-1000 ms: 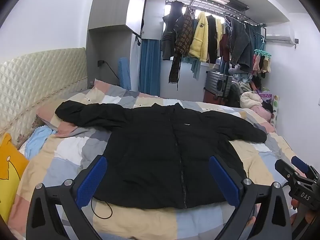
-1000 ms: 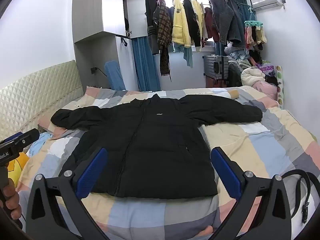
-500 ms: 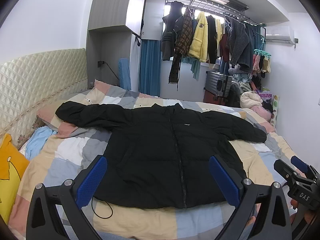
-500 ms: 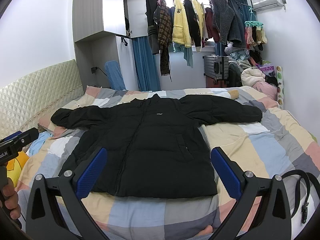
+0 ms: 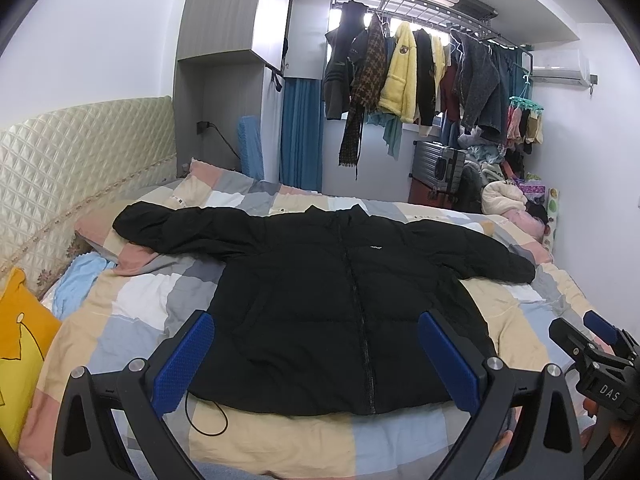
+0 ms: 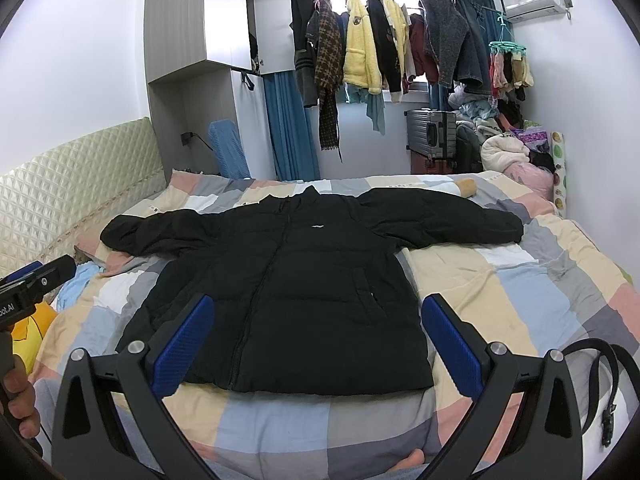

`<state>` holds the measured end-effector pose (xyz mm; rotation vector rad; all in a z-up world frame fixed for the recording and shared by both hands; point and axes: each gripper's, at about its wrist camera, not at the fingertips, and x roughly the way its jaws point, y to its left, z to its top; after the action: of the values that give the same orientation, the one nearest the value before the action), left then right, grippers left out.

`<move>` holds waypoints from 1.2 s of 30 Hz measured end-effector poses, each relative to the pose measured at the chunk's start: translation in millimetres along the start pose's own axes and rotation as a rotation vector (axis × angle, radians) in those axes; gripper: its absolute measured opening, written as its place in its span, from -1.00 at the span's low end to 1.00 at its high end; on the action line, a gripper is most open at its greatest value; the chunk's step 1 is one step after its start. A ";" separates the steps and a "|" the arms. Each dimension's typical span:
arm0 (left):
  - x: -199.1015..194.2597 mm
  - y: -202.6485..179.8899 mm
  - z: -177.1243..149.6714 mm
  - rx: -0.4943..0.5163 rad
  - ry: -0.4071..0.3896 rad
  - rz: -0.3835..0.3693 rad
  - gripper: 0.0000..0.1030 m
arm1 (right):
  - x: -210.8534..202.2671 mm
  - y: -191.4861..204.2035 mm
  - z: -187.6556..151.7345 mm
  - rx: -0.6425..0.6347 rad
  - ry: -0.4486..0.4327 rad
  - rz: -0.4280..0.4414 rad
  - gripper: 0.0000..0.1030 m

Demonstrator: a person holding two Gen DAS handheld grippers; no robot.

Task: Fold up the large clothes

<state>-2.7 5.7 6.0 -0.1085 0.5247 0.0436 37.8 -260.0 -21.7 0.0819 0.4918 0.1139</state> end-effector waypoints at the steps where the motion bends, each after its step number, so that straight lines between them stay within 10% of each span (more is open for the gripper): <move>1: 0.7 -1.1 -0.8 0.001 -0.001 -0.001 1.00 | 0.3 0.2 -0.4 -0.001 0.001 -0.001 1.00; 36: 3.1 -1.6 -2.7 -0.014 0.002 0.007 1.00 | -0.2 -1.2 -5.4 0.006 0.020 0.006 1.00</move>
<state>-1.2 3.8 2.2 -0.1202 0.5271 0.0539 35.1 -260.9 -26.4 0.0883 0.5121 0.1193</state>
